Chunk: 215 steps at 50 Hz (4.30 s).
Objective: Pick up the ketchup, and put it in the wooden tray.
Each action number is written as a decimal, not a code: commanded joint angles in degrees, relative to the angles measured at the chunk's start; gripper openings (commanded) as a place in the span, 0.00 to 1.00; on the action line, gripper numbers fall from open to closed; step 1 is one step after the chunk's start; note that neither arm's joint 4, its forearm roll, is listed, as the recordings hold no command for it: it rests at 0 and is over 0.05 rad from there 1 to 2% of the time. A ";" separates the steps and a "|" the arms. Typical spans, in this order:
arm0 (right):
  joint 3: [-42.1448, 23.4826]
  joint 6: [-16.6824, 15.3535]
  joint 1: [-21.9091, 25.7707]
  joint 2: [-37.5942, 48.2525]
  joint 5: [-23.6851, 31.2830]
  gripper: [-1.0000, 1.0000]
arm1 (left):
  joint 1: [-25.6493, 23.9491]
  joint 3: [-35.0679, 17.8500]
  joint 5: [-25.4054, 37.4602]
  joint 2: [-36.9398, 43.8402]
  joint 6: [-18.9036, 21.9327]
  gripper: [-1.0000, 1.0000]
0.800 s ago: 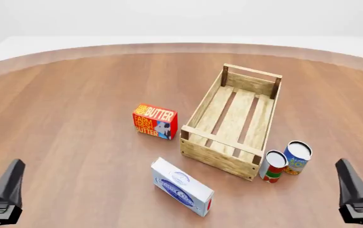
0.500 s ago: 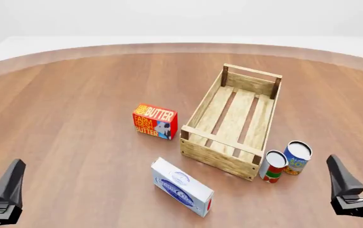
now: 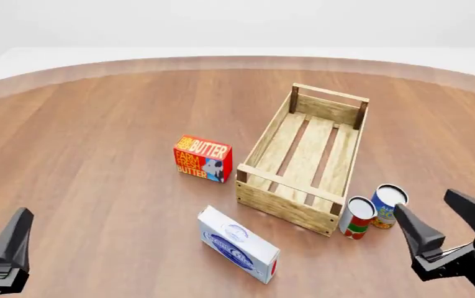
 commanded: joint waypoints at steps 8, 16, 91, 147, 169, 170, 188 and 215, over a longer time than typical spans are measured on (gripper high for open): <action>-8.45 4.53 12.45 15.96 -0.87 1.00 | 0.00 0.00 0.00 0.00 0.00 1.00; -12.89 6.39 18.00 25.05 -3.57 1.00 | 0.00 0.00 0.00 0.00 0.00 1.00; -38.68 7.22 55.82 66.41 -14.39 1.00 | 0.00 0.00 0.00 0.00 0.00 1.00; -56.08 1.42 66.91 84.12 -11.36 1.00 | 0.00 0.00 0.00 0.00 0.00 1.00; -57.97 2.60 68.22 88.67 -12.76 1.00 | 0.00 0.00 0.00 0.00 0.00 1.00; -58.14 2.69 68.22 88.93 -12.79 1.00 | 0.00 0.00 0.00 0.00 0.00 1.00; -62.00 2.38 68.26 94.20 -12.27 1.00 | 0.00 0.00 0.00 0.00 0.00 1.00; -64.16 2.67 68.86 100.01 -13.34 1.00 | 0.00 0.00 0.00 0.00 0.00 1.00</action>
